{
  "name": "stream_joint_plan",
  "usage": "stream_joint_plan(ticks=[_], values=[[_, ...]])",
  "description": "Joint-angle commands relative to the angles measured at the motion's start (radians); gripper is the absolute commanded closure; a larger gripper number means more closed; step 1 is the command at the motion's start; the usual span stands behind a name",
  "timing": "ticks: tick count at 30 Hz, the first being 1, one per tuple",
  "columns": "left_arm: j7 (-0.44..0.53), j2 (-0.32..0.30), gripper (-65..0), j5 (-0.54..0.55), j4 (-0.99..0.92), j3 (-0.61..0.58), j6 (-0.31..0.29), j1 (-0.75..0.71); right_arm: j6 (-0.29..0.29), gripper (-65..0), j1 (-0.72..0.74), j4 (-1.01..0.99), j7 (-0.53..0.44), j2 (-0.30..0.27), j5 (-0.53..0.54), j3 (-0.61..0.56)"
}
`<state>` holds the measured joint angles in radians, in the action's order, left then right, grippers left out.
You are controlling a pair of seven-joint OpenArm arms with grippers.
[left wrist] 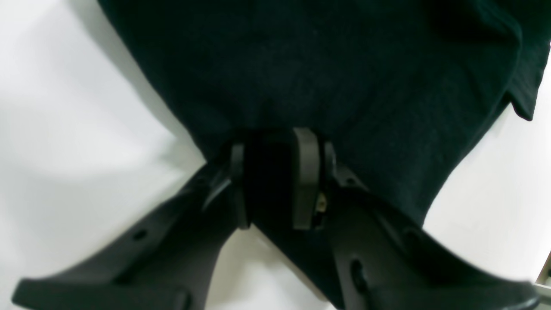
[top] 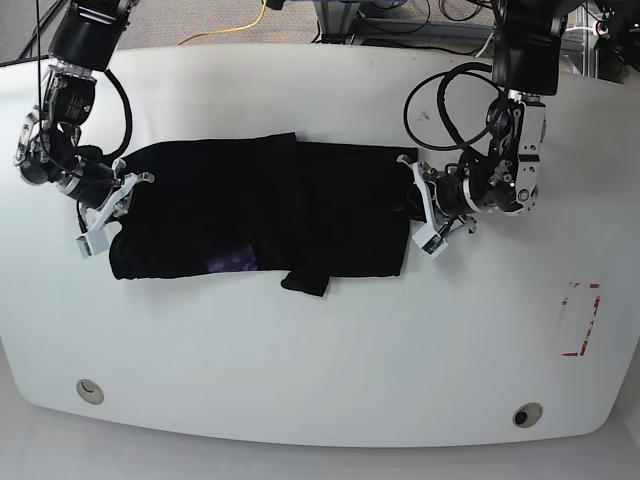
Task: Layout the t-shirt on the table in an organized manner, then fold the t-shirt properly
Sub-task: 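Release the strip end with the right gripper and regrasp its corner, then fold the strip in half, carrying the right gripper's end toward the left gripper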
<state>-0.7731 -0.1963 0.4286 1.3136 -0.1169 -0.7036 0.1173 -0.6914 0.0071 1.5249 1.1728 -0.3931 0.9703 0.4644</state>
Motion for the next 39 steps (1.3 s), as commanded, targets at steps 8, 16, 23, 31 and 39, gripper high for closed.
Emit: stream_joint_plan(ticks=[8,16,23,31,39], values=[[-0.090,0.039,-12.5,-0.029,0.005,-0.043,0.005,0.002,-0.007,0.0,0.001,0.219,0.086,0.073,0.020,0.027],[-0.093,0.041,-12.5,-0.024,0.007,-0.125,0.005,0.002,-0.007,0.0,0.021,0.222,0.091,0.142,0.020,-0.002],[-0.098,0.079,-12.5,-0.029,0.007,-0.139,0.005,0.002,-0.007,0.0,0.032,0.222,0.088,0.201,0.014,-0.043],[-0.098,0.080,-12.5,-0.026,0.007,-0.142,0.005,0.002,-0.007,0.0,0.055,0.216,0.085,0.256,0.008,-0.079],[-0.098,0.082,-12.5,-0.024,0.007,-0.143,0.005,0.002,-0.007,-0.2,0.084,0.217,0.085,0.294,-0.118,-0.131]])
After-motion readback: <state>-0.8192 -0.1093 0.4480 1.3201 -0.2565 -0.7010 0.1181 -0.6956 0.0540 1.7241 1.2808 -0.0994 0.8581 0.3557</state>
